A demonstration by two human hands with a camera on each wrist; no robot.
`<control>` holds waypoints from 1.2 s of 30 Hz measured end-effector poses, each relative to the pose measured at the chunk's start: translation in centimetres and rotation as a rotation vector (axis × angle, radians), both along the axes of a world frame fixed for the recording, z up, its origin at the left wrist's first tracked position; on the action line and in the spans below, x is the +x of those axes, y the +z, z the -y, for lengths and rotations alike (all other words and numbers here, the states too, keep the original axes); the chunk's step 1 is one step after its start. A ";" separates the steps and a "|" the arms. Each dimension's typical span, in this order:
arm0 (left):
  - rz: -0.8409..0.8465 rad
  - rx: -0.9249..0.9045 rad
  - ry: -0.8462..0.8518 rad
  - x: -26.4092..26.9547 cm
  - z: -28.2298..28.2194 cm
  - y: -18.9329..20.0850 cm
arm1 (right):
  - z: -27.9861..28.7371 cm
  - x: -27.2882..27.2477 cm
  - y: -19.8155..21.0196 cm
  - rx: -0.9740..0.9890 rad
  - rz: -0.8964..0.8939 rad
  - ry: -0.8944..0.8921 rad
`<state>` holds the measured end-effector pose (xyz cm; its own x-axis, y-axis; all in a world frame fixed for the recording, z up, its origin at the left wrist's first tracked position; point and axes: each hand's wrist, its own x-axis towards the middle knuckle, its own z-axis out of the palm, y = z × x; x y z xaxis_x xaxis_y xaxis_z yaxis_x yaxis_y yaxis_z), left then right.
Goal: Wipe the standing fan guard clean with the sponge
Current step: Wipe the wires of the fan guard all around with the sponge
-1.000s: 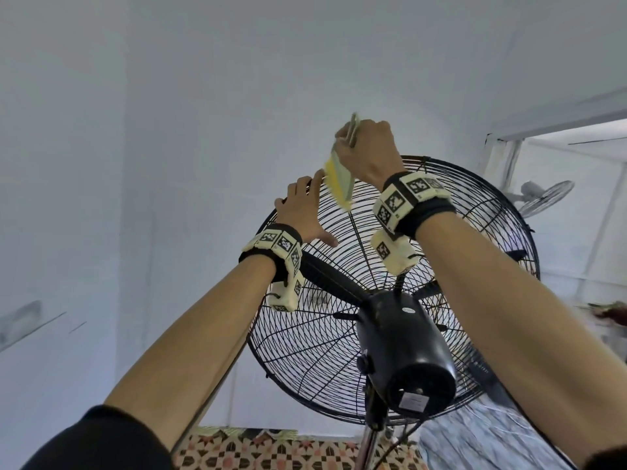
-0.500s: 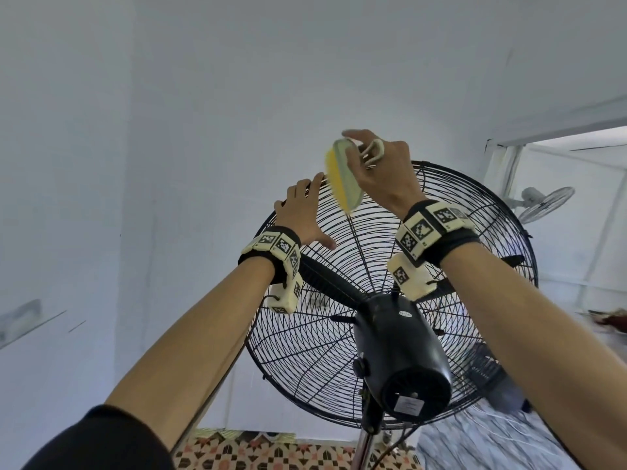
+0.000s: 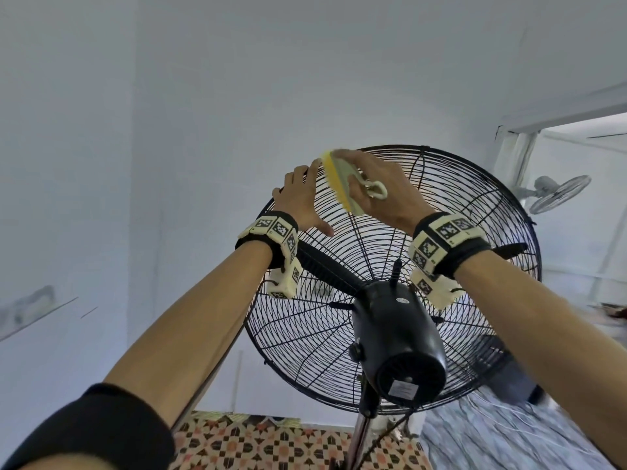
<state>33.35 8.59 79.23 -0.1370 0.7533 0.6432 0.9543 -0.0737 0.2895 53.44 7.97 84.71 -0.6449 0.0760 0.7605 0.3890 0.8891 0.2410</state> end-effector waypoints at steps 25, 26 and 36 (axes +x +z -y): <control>0.017 -0.008 0.070 0.2 -0.3 0.2 | -2.8 5.9 -4.9 -0.157 0.279 -0.010; 0.011 -0.014 0.073 0.2 -0.2 0.3 | -3.0 6.2 -5.4 -0.175 0.309 -0.007; 0.005 -0.027 0.089 0.3 0.0 0.4 | -3.3 7.5 -7.4 -0.208 0.300 0.027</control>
